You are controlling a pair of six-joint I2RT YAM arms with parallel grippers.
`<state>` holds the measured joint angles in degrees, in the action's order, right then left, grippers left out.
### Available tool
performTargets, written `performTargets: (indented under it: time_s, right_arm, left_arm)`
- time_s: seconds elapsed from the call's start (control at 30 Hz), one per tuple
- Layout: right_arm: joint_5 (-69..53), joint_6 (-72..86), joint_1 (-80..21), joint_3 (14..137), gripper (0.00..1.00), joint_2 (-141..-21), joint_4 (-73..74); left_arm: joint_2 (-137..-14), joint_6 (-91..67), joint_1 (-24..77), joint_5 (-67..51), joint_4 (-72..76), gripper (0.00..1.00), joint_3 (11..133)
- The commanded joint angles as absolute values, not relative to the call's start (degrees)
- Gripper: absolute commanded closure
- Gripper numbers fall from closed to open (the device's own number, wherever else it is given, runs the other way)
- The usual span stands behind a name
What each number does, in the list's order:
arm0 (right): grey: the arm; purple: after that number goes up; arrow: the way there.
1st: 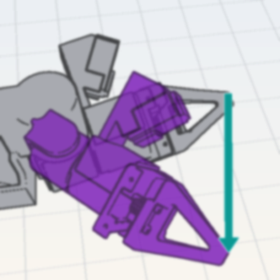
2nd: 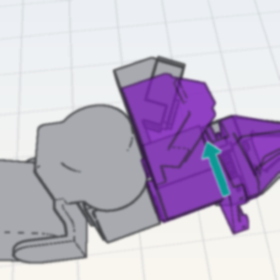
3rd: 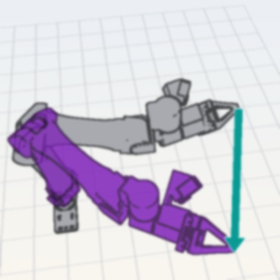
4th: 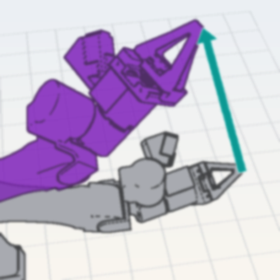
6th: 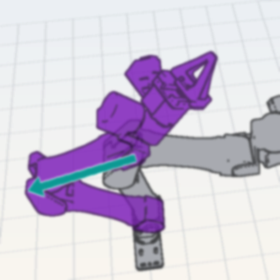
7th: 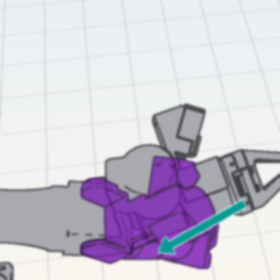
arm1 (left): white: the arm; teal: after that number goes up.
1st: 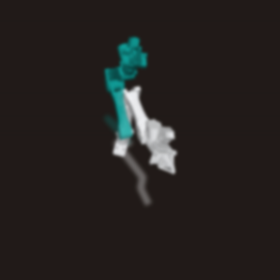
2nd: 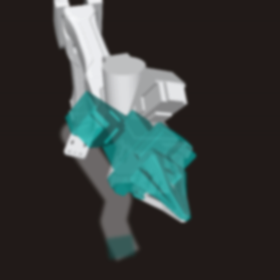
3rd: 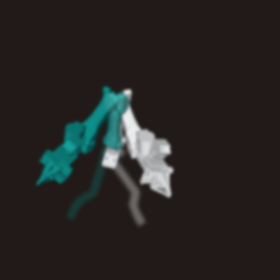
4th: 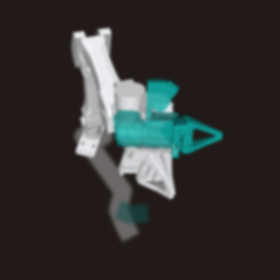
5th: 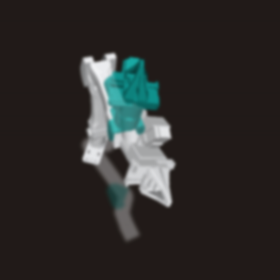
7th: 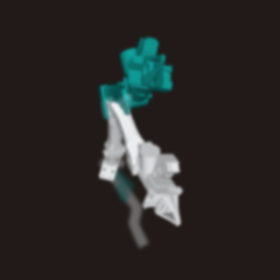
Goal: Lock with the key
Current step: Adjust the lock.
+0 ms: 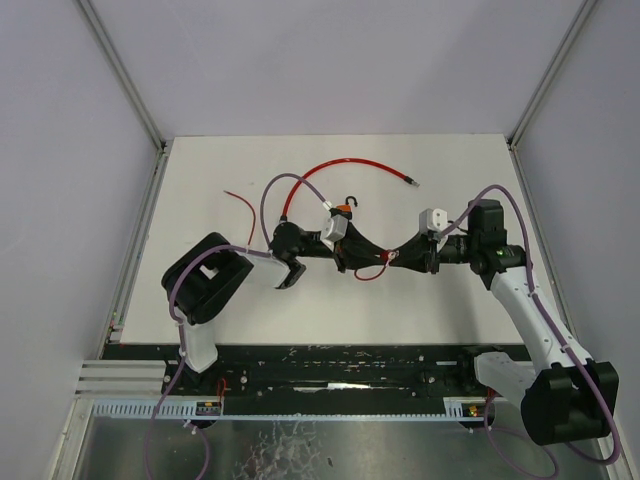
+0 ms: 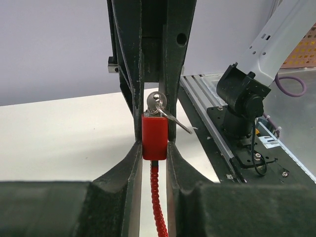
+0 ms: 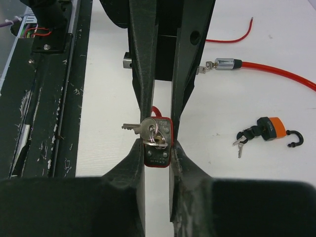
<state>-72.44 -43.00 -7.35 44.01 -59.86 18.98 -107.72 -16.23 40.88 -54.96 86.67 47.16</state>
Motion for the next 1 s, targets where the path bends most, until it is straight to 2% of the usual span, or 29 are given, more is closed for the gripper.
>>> performTargets:
  time_s: [0.0,0.17,0.3,0.43,0.57,0.77,0.97]
  right_arm:
    - [-73.2,-45.7,-8.0,47.1,0.97,-59.6,23.0]
    - [-73.3,-46.5,-4.8,51.0,1.0,-59.7,29.6]
    - [-74.3,-46.0,-2.3,53.6,1.0,-59.7,32.9]
    - [-75.8,-46.3,1.0,55.5,1.0,-59.4,36.2]
    - [-77.1,-49.5,2.5,57.2,1.0,-58.9,40.7]
    - [-78.2,-50.7,4.1,55.4,1.0,-57.2,40.5]
    - [-80.9,-52.2,6.6,52.7,1.0,-56.1,40.1]
  left_arm:
    - [-106.3,-17.1,41.1,-53.0,92.1,0.85,48.3]
    - [-101.4,-15.2,38.5,-50.1,92.0,0.54,43.7]
    - [-97.2,-15.8,36.7,-49.0,91.9,0.43,40.6]
    - [-95.4,-19.1,36.5,-47.6,91.5,0.44,39.5]
    - [-94.7,-20.3,37.2,-46.0,90.4,0.53,39.5]
    - [-93.8,-12.0,40.5,-41.6,87.2,0.53,37.5]
    - [-91.7,-17.5,41.0,-36.0,91.5,0.53,33.6]
